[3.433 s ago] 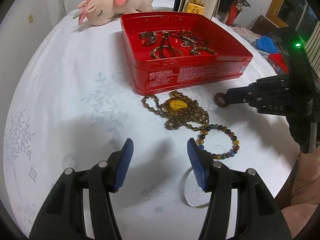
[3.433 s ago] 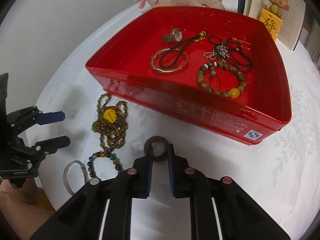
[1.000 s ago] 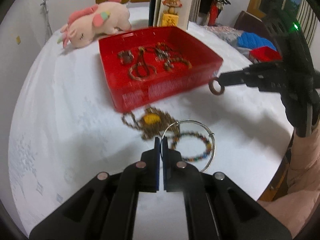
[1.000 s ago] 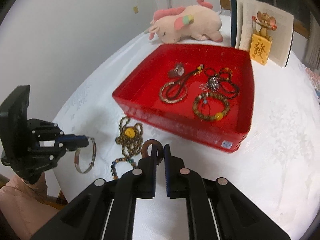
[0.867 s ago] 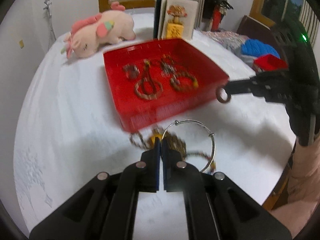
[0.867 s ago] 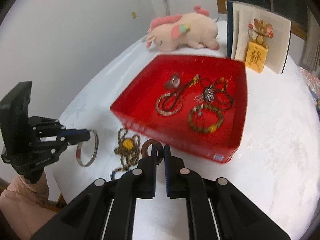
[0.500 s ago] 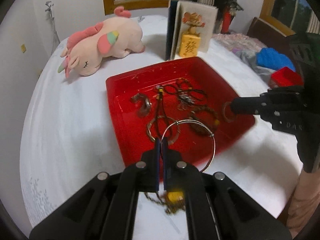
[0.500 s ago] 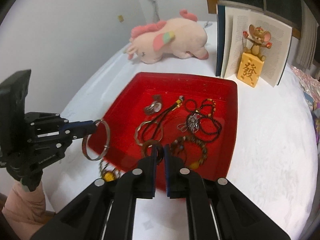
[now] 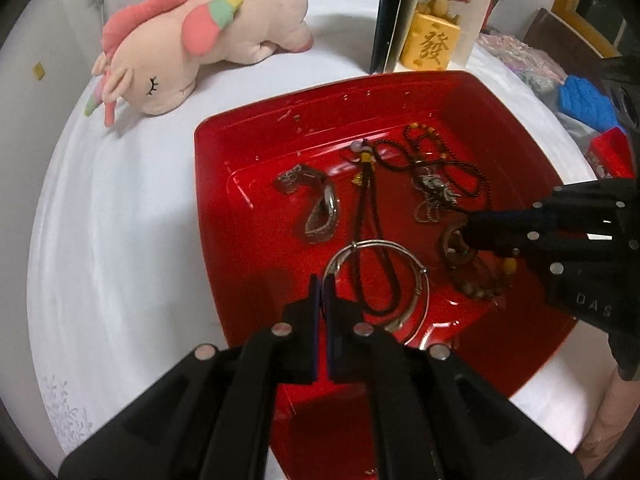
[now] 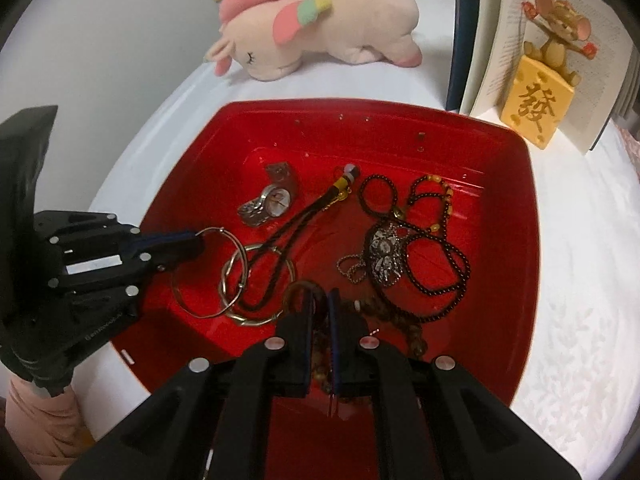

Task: Organize jewelry
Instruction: 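Carry the bangle and ring over the box and open both grippers, then withdraw both grippers from the box toward the amber bead necklace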

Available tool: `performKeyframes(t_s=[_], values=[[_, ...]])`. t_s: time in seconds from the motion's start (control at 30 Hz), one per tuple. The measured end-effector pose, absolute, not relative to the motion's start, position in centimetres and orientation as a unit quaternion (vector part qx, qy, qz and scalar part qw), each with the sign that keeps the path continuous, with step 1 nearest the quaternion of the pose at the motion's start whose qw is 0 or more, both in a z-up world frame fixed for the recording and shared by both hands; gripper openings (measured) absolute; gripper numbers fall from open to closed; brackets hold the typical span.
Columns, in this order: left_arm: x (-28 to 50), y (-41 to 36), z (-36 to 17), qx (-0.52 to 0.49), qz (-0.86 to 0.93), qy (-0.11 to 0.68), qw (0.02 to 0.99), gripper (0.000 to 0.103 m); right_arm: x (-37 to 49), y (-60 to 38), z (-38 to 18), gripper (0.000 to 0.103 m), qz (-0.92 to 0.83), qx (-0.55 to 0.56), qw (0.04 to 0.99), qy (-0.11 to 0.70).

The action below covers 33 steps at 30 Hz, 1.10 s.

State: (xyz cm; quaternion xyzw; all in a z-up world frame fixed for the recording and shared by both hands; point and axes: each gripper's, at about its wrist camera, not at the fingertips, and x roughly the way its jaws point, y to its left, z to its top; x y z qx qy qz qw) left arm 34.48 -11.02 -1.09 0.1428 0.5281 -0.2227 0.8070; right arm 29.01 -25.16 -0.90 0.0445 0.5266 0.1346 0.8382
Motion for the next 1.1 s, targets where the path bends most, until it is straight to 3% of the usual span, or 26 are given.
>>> performKeyframes(t_s=[0.27, 0.4, 0.7, 0.87, 1.0, 1.1], values=[[35.6, -11.3, -2.1, 0.136, -0.224, 0.544, 0.797, 0.002, 29.9, -24.5, -1.3, 0.007, 0.128, 0.044, 0.832, 0.538], [35.7, -11.2, -1.9, 0.124, -0.234, 0.549, 0.792, 0.006, 29.7, -24.5, -1.0, 0.024, 0.125, 0.042, 0.836, 0.533], [32.5, -9.6, 1.1, 0.114, -0.251, 0.515, 0.812, 0.009, 26.0, -24.8, 1.4, 0.024, 0.144, 0.048, 0.856, 0.493], [27.8, -7.4, 3.8, 0.115, -0.262, 0.478, 0.83, 0.026, 21.5, -24.1, 3.3, 0.024, 0.174, 0.032, 0.871, 0.459], [24.6, -5.2, 4.9, 0.115, -0.261, 0.462, 0.839, 0.03, 17.6, -23.1, 3.8, 0.024, 0.206, 0.025, 0.871, 0.445], [22.4, -4.1, 4.5, 0.124, -0.255, 0.472, 0.835, 0.039, 15.2, -22.1, 3.2, 0.024, 0.224, 0.018, 0.865, 0.448]])
